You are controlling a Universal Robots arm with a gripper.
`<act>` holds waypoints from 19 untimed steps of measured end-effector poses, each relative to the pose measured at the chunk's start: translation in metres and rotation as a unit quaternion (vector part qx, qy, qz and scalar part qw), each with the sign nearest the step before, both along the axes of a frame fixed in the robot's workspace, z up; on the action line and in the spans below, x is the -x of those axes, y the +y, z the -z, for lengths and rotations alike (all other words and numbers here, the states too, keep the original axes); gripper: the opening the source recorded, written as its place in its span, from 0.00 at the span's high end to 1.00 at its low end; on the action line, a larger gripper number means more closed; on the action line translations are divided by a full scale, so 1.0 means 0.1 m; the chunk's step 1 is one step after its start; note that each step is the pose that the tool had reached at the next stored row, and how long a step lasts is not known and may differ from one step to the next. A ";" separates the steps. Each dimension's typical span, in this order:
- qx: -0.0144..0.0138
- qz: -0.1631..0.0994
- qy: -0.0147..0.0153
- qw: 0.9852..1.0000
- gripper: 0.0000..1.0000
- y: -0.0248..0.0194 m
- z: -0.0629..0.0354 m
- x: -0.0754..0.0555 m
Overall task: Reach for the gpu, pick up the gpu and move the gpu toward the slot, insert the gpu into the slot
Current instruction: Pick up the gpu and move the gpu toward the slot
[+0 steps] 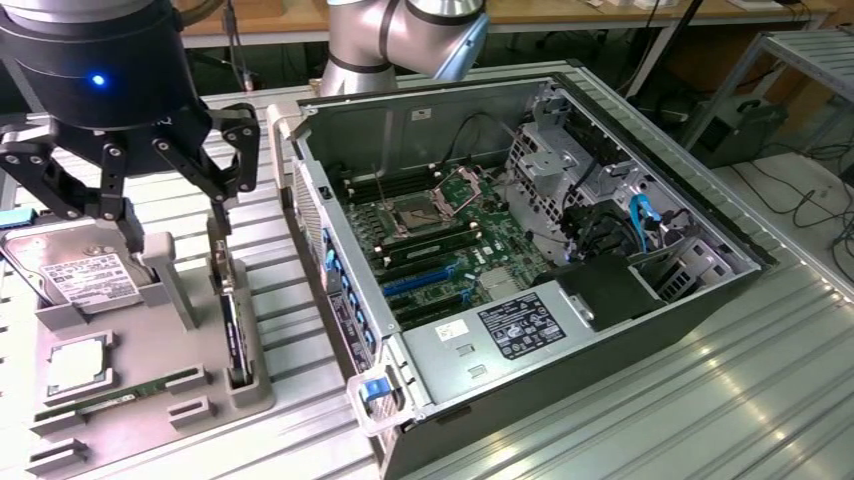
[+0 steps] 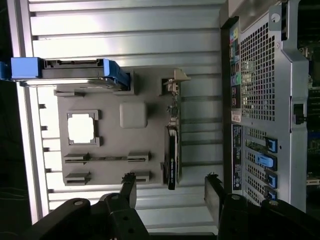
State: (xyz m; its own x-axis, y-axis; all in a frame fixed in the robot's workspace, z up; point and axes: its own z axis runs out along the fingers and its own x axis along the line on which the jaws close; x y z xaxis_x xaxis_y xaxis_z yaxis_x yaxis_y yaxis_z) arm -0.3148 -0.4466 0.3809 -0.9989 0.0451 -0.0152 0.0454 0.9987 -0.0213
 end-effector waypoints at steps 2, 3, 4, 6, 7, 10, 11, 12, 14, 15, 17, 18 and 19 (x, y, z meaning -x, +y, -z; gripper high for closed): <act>0.001 0.000 0.000 1.000 0.34 0.019 0.028 0.00; 0.001 0.000 0.000 1.000 0.34 0.025 0.058 0.00; 0.002 0.000 0.000 1.000 0.34 0.026 0.073 0.00; 0.005 -0.002 0.000 1.000 0.34 0.029 0.109 0.00; 0.006 -0.003 0.000 1.000 0.34 0.029 0.120 0.00; 0.006 -0.004 0.000 1.000 0.34 0.029 0.139 0.00; 0.006 -0.004 0.000 1.000 0.34 0.029 0.152 0.00; 0.006 -0.005 0.000 1.000 0.34 0.029 0.163 0.00; 0.006 -0.005 0.000 1.000 0.34 0.029 0.176 0.00; 0.006 -0.005 0.000 1.000 0.34 0.029 0.183 0.00; 0.006 -0.006 0.000 1.000 0.34 0.029 0.202 0.00; 0.006 -0.006 0.000 1.000 0.34 0.029 0.209 0.00; 0.006 -0.006 0.000 1.000 0.34 0.029 0.215 0.00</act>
State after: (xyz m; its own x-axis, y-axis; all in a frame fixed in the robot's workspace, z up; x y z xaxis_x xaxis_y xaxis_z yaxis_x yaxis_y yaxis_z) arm -0.3146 -0.4437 0.3594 -0.9993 0.0326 -0.0158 0.0332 0.9989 -0.0343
